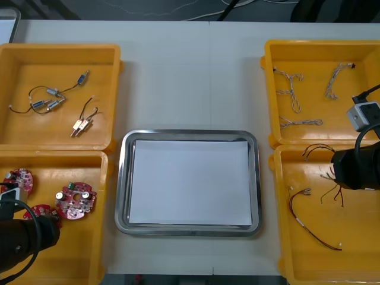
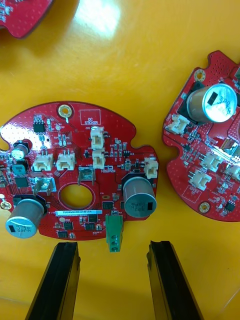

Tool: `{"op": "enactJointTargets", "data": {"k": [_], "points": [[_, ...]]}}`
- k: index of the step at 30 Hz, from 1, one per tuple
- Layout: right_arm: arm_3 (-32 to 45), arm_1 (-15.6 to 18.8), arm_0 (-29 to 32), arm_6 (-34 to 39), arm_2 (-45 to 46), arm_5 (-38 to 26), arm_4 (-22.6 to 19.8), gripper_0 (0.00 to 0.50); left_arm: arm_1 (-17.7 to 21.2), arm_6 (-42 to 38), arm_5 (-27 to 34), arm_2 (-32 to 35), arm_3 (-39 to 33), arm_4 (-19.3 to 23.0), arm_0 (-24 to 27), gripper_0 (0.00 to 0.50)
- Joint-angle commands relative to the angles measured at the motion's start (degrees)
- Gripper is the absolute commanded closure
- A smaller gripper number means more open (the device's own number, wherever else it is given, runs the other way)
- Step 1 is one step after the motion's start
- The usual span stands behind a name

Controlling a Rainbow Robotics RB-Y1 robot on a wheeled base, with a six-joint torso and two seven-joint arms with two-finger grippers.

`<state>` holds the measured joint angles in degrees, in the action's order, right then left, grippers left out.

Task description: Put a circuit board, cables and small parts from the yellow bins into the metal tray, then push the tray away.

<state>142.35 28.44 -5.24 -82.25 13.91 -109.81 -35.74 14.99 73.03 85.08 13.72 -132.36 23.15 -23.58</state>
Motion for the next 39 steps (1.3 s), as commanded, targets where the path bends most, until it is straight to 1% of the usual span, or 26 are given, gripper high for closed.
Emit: {"op": "enactJointTargets", "data": {"k": [1,12,25,39], "points": [[0.5,0.2,-1.2,1.5,-0.7,-0.2,0.4,0.5,1.9,5.5,-1.1,-1.8,-0.3,-1.4,-2.8,0.106],[0.5,0.2,-1.2,1.5,-0.7,-0.2,0.4,0.5,1.9,6.0,-4.1,-2.4,1.5,-2.3,-3.1,0.11],[0.5,0.2,-1.2,1.5,-0.7,-0.2,0.4,0.5,1.8,5.5,-4.2,-2.6,1.6,-3.0,-2.8,0.109],[0.5,0.2,-1.2,1.5,-0.7,-0.2,0.4,0.5,1.8,4.3,-4.2,-3.8,2.6,-4.3,-1.1,0.115]]}}
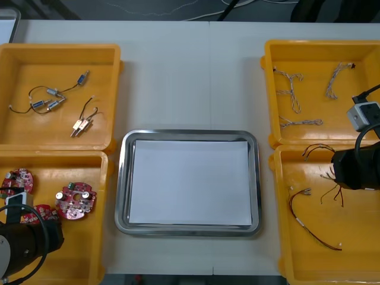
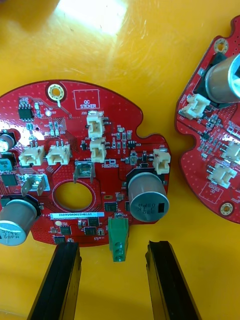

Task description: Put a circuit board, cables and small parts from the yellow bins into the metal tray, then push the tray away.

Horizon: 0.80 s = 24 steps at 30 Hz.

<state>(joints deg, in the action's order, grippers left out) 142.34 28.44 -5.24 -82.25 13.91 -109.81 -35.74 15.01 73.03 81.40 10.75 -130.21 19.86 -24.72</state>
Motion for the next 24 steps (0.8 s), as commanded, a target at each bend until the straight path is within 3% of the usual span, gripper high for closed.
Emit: {"op": "enactJointTargets", "data": {"k": [1,24], "points": [[0.5,0.2,-1.2,1.5,-0.7,-0.2,0.4,0.5,1.8,4.3,-0.5,-0.8,0.6,-1.1,0.0,0.116],[0.5,0.2,-1.2,1.5,-0.7,-0.2,0.4,0.5,1.8,3.0,-1.0,-0.3,0.6,-0.7,1.5,0.13]]}}
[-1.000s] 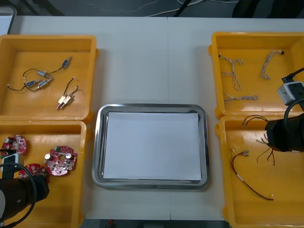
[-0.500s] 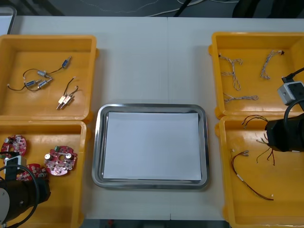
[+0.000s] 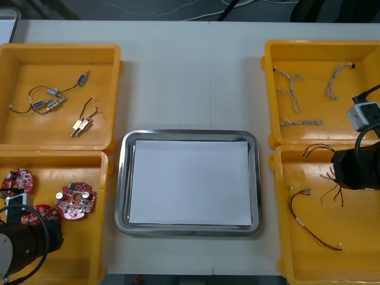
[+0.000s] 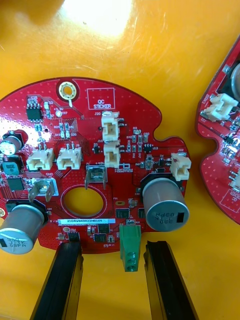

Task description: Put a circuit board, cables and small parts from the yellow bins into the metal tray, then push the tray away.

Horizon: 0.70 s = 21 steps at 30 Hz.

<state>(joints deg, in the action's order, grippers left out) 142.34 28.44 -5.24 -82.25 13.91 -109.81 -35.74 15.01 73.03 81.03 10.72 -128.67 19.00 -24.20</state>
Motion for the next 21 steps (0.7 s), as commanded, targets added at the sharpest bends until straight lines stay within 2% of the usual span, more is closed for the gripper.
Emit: {"op": "enactJointTargets", "data": {"k": [1,14,17,19,20,21], "points": [[0.5,0.2,-1.2,1.5,-0.7,-0.2,0.4,0.5,1.8,2.9,-0.6,-0.2,-1.0,0.2,1.1,0.132],[0.5,0.2,-1.2,1.5,-0.7,-0.2,0.4,0.5,1.8,2.1,-0.5,0.2,-1.8,0.0,1.7,0.132],[0.5,0.2,-1.2,1.5,-0.7,-0.2,0.4,0.5,1.8,2.0,-0.5,0.2,-1.8,-0.4,1.7,0.173],[0.5,0.2,-1.2,1.5,-0.7,-0.2,0.4,0.5,1.8,2.0,-0.5,0.2,-1.8,-0.5,1.7,0.22],[0.5,0.2,-1.2,1.5,-0.7,-0.2,0.4,0.5,1.8,2.0,-0.5,0.2,-1.8,-0.5,1.7,0.265],[0.5,0.2,-1.2,1.5,-0.7,-0.2,0.4,0.5,1.8,2.1,-0.5,0.2,-1.8,-0.6,1.7,0.333]]}}
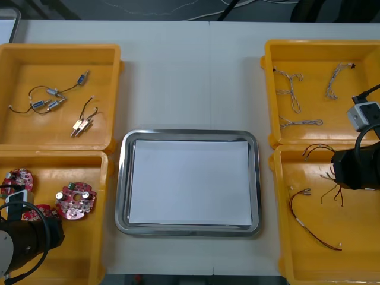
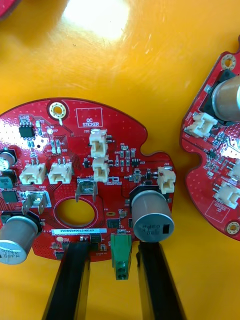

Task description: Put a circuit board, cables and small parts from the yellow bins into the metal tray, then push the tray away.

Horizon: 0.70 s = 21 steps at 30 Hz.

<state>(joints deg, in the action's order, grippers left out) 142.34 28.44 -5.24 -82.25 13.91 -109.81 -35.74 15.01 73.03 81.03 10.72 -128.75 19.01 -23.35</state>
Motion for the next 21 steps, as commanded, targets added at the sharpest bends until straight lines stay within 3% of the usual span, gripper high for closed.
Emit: {"op": "enactJointTargets", "data": {"k": [1,2,3,4,12,21], "points": [[0.5,0.2,-1.2,1.5,-0.7,-0.2,0.4,0.5,1.8,2.0,-0.5,0.2,-1.8,-0.6,0.9,0.405],[0.5,0.2,-1.2,1.5,-0.7,-0.2,0.4,0.5,1.8,2.0,-0.5,0.2,-1.8,-0.7,0.9,0.434],[0.5,0.2,-1.2,1.5,-0.7,-0.2,0.4,0.5,1.8,2.0,-0.5,0.2,-1.8,-0.7,0.9,0.494],[0.5,0.2,-1.2,1.5,-0.7,-0.2,0.4,0.5,1.8,2.0,-0.5,0.2,-1.8,-0.7,0.9,0.5],[0.5,0.2,-1.2,1.5,-0.7,-0.2,0.4,0.5,1.8,2.4,0.0,1.2,-2.4,-0.1,1.3,0.5],[0.5,0.2,-1.2,1.5,-0.7,-0.2,0.4,0.5,3.4,2.6,11.4,7.1,-10.6,2.3,3.1,0.5]]}}
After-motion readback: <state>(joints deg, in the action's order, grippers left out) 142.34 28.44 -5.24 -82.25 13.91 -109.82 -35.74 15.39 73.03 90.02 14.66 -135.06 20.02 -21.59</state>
